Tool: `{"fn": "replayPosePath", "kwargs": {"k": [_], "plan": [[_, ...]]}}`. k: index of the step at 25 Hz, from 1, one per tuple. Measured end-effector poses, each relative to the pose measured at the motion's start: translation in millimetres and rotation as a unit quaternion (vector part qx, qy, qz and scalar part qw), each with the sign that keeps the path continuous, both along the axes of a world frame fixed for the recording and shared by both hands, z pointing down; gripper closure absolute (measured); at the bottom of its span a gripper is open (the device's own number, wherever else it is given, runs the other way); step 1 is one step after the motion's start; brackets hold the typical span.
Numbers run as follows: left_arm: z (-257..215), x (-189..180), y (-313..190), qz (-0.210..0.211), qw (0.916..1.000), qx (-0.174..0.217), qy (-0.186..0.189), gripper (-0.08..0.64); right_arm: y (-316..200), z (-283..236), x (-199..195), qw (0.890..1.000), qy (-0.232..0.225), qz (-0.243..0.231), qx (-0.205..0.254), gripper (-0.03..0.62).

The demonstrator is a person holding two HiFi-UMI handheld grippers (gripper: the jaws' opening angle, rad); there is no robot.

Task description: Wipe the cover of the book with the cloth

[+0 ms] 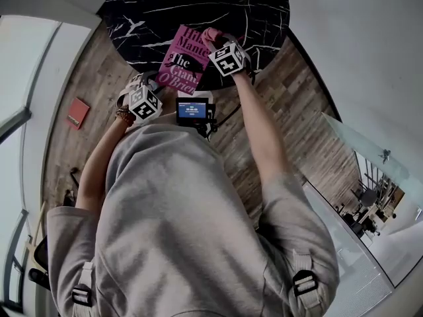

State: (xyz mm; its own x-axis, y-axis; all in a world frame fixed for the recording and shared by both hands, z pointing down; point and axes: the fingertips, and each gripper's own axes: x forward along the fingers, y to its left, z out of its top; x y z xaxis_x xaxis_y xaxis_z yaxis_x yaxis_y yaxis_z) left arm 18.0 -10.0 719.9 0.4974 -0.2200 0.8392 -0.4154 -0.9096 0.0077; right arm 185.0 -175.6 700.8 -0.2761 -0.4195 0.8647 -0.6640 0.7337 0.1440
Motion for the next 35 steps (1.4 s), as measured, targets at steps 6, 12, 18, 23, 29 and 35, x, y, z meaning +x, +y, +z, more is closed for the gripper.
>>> {"fn": "replayPosePath", "kwargs": {"k": [6,12,18,23,29,35], "plan": [[0.2,0.9,0.5,0.002,1.0,0.006,-0.006,0.328,-0.1,1.0,-0.6,0.999,0.007,0.051,-0.004,0.492],[-0.2,3.2,0.3,0.021,0.9994,0.02,-0.019,0.327,1.7,2.3,-3.8,0.997,0.02,0.068,-0.007,0.494],[-1.5,10.2,5.5,0.074,0.9956,0.048,-0.032,0.352,1.6,3.5,-7.5,0.997,0.035,0.064,-0.009,0.495],[-1.5,15.6,11.4,0.102,0.9929,0.052,-0.032,0.371,-3.1,3.2,-25.7,0.998,0.043,0.043,-0.01,0.495],[-1.0,14.8,12.7,0.097,0.9942,0.045,-0.014,0.368,-8.0,5.5,-48.5,0.998,0.049,0.034,-0.009,0.495],[-2.5,14.2,12.7,0.098,0.9943,0.042,-0.002,0.373,-10.6,4.9,-72.3,0.998,0.055,0.013,-0.008,0.495]]}}
